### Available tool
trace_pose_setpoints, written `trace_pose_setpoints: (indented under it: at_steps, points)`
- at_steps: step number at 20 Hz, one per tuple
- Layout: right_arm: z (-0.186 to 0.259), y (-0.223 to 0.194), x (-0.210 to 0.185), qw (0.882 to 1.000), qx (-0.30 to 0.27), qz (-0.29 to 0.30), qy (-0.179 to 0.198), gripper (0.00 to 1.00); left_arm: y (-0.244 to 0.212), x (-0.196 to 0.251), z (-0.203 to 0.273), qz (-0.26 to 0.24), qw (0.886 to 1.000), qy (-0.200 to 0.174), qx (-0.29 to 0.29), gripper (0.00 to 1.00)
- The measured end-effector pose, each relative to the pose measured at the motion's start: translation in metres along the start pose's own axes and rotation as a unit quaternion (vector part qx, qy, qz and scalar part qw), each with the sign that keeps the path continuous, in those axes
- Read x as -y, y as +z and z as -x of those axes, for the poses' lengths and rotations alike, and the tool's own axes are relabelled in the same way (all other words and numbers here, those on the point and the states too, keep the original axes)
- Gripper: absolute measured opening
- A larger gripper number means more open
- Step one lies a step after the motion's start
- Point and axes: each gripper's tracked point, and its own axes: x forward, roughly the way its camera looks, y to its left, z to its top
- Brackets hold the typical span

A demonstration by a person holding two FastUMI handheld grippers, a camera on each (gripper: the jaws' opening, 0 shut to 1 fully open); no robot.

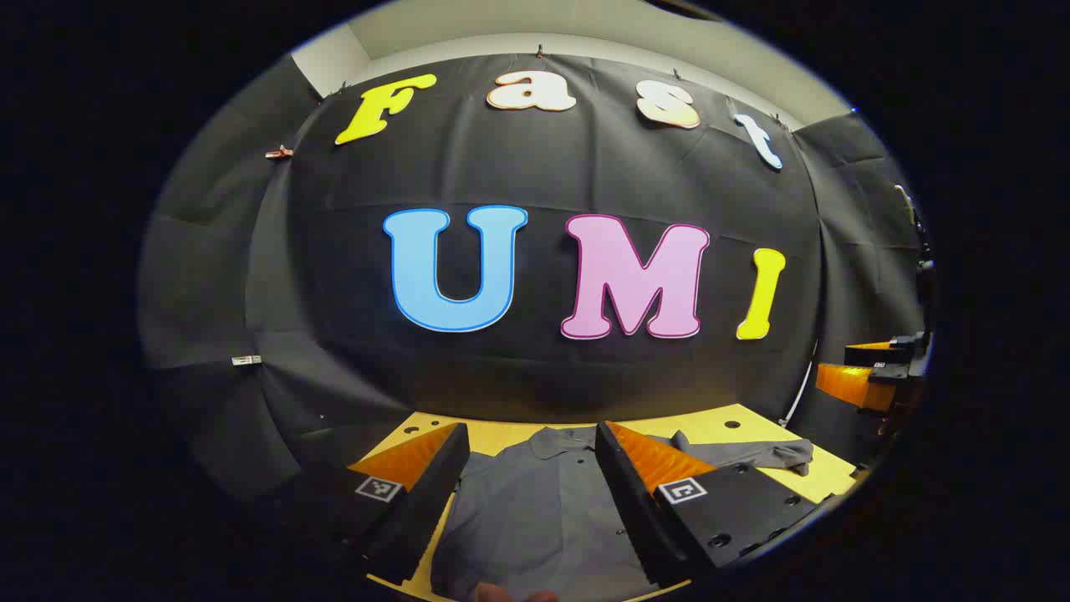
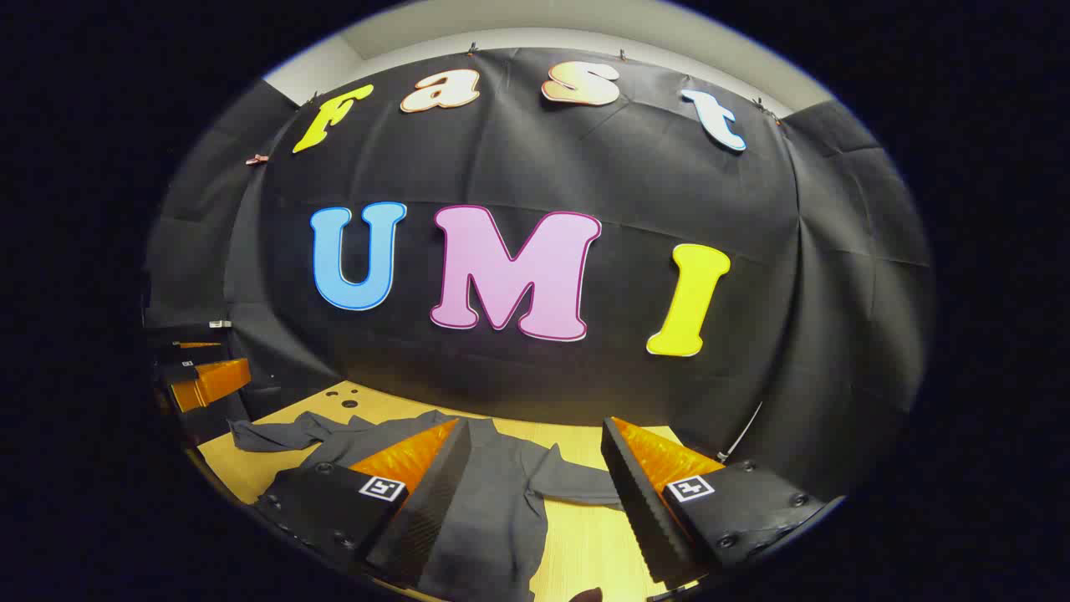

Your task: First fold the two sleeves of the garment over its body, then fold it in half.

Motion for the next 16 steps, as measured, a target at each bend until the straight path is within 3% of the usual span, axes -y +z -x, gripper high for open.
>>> trace_pose_setpoints:
  at_steps: [1,7,16]
  points:
    - [0.001,0.000,0.000,1.000,-0.001,-0.003,0.001,0.97,0.000,-0.001,0.001,-0.001,1.000,0.001,-0.001,0.96]
    - [0.007,-0.001,-0.009,0.999,-0.003,-0.025,0.031,0.97,0.001,0.005,0.006,-0.006,1.000,-0.001,0.001,0.95]
    - [0.010,0.000,0.003,1.000,0.004,-0.001,0.007,0.96,-0.004,0.009,0.010,-0.007,1.000,-0.001,-0.004,0.96]
